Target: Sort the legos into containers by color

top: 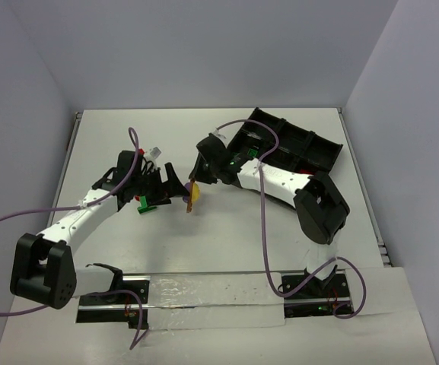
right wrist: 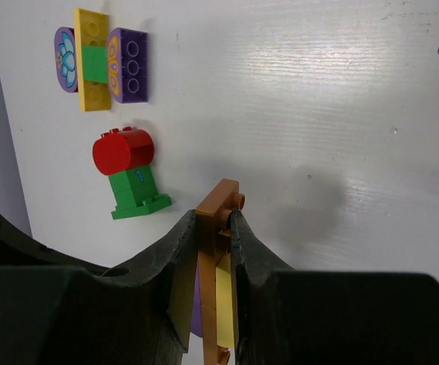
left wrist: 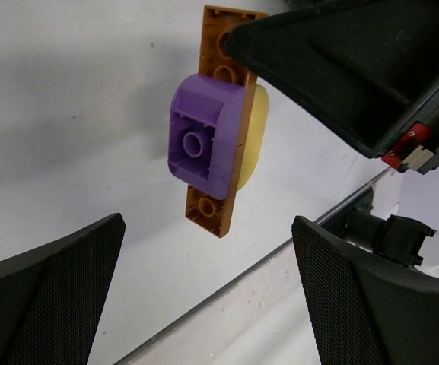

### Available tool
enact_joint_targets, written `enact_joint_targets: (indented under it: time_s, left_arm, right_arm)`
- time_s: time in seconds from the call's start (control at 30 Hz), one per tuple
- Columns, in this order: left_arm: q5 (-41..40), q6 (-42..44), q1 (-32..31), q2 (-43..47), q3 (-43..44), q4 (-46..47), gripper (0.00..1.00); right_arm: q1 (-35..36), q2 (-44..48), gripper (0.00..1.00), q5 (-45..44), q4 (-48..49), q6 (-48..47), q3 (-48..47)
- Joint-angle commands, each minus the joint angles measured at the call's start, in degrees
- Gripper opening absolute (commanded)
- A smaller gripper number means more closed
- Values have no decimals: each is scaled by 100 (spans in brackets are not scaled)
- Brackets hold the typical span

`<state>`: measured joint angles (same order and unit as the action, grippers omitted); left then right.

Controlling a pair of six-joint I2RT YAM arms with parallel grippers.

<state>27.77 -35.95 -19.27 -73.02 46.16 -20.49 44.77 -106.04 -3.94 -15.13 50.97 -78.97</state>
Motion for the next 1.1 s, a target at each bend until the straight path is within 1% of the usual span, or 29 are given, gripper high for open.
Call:
enact_joint_targets:
  time_s: [0.0,0.17,0.33,0.43,0.53,0.67,0.77,0.9,1.07]
  left_arm:
    - [538,-190,122,-61,-73,636,99]
    - [729,-298,257,-280,-54,895,95]
    - [712,-238,348,-531,58,975,92]
    - [861,-257,391,-661,115,1125,88]
    - [1082,-371,419,-696,84,1371,83]
    - [1733,-695,456,-691,-103,2122,75]
    - [1975,-852,459,-675,-277,2453,71]
    - [2055,-871,475,-663,-350,2546,65]
    - [2146,-897,503,-643,-379,2612,62]
  right_arm:
    - [-30,408,0,136,77,-123,-245]
    - [-38,565,0,218,196,-166,-154]
    - [-38,707,0,283,242,-202,-98]
    - [-38,778,0,345,291,-199,-61]
    - [-38,835,0,367,330,-166,-13]
    - [-38,837,0,442,361,-135,-33]
    - [-38,840,0,533,391,-110,-55]
    - [-38,847,0,622,420,-105,-112]
    - [-74,892,0,852,591,27,6]
